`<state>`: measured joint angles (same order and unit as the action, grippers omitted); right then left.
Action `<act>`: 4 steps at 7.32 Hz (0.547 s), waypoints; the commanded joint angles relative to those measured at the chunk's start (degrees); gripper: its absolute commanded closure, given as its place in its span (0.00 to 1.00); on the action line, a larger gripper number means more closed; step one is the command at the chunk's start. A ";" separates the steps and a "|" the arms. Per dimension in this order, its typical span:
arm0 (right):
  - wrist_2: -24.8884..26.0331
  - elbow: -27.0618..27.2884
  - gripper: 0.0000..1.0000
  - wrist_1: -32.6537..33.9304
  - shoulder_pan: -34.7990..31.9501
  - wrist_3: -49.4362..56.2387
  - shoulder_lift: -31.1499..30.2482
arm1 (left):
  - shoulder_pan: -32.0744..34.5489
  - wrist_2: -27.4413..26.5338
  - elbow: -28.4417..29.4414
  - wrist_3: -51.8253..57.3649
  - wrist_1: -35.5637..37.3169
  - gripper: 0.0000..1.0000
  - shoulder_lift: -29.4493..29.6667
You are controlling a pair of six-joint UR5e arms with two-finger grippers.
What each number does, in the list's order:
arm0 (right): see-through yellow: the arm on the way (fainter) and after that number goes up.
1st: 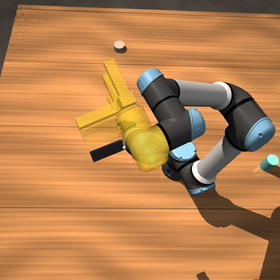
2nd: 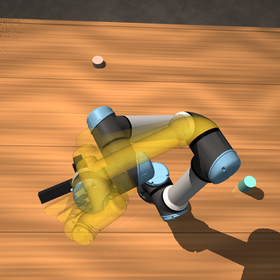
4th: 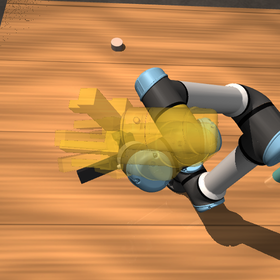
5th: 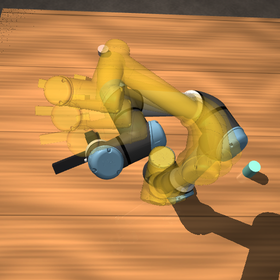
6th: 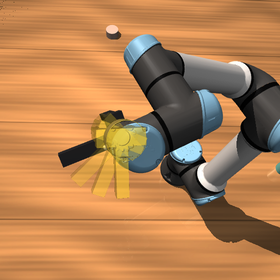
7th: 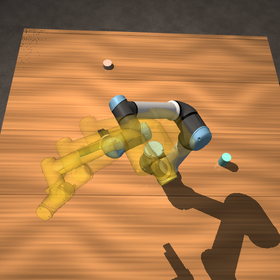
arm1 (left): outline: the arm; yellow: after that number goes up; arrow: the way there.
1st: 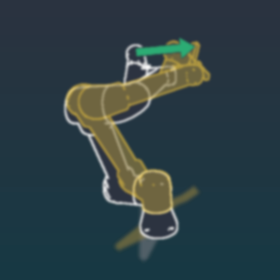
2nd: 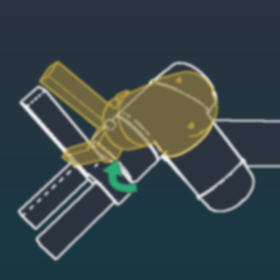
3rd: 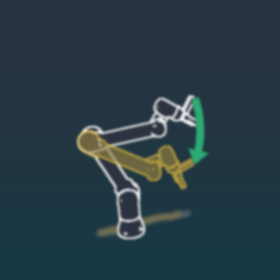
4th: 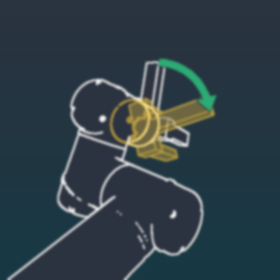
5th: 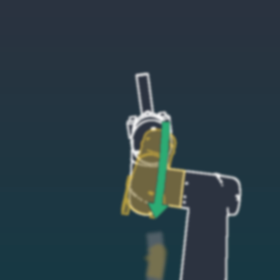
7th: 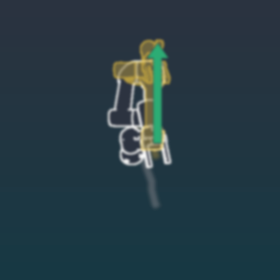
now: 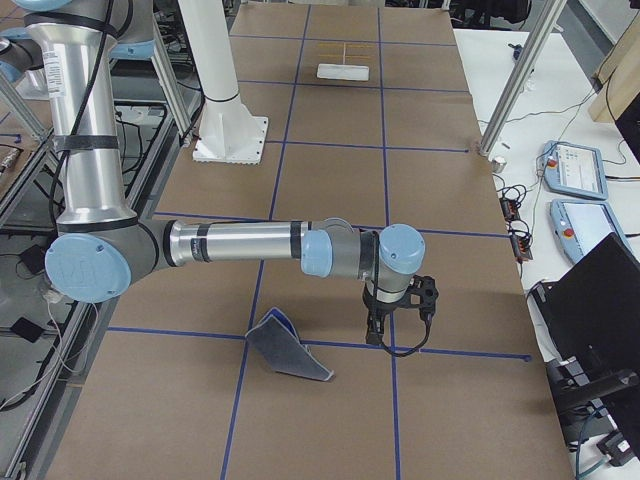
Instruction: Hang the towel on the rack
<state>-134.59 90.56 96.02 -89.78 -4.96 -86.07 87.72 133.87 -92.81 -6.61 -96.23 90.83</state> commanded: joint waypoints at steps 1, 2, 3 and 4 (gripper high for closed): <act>-0.14 0.92 0.00 -0.04 -0.04 0.21 -0.32 | 0.08 -0.02 0.00 0.02 -0.01 0.02 -0.12; -0.41 1.10 0.00 0.04 -0.13 0.04 -0.50 | 0.00 -0.02 0.00 0.02 -0.01 0.02 -0.12; -0.41 1.11 0.00 0.04 -0.13 0.04 -0.59 | 0.00 -0.02 0.00 0.02 -0.01 0.02 -0.12; -0.50 1.02 0.00 0.04 -0.13 0.04 -0.68 | 0.00 -0.10 0.00 0.02 -0.01 0.02 -0.04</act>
<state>-134.98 91.58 96.05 -89.90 -4.91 -86.62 87.74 133.84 -92.81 -6.59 -96.24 90.72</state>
